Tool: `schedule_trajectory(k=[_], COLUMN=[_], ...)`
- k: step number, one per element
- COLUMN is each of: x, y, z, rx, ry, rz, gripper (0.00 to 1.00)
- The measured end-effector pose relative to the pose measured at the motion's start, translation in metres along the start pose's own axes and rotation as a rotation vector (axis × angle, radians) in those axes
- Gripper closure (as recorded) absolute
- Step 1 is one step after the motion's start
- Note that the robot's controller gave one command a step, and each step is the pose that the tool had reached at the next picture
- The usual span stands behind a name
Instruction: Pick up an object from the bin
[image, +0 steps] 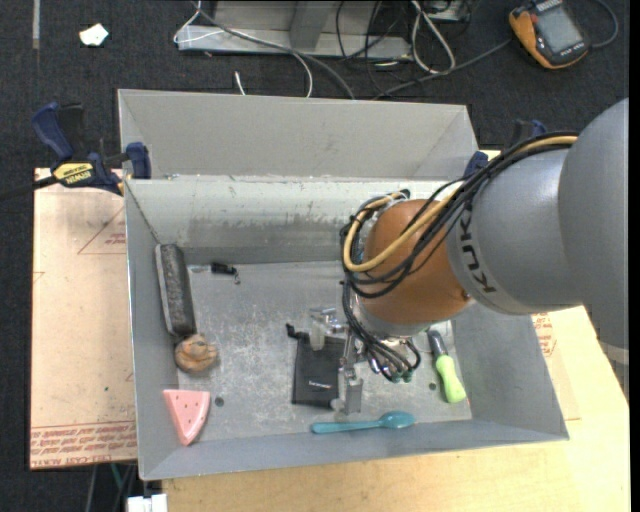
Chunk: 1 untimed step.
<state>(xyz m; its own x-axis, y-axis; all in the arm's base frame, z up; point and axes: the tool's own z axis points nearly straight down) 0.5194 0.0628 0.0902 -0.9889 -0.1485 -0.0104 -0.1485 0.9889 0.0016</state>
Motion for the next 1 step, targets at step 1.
schedule_trajectory(k=[1], x=[-0.0073], y=[-0.007], z=[0.0195], rx=[-0.002], ry=[0.012], rz=[0.237], gripper=[1.0])
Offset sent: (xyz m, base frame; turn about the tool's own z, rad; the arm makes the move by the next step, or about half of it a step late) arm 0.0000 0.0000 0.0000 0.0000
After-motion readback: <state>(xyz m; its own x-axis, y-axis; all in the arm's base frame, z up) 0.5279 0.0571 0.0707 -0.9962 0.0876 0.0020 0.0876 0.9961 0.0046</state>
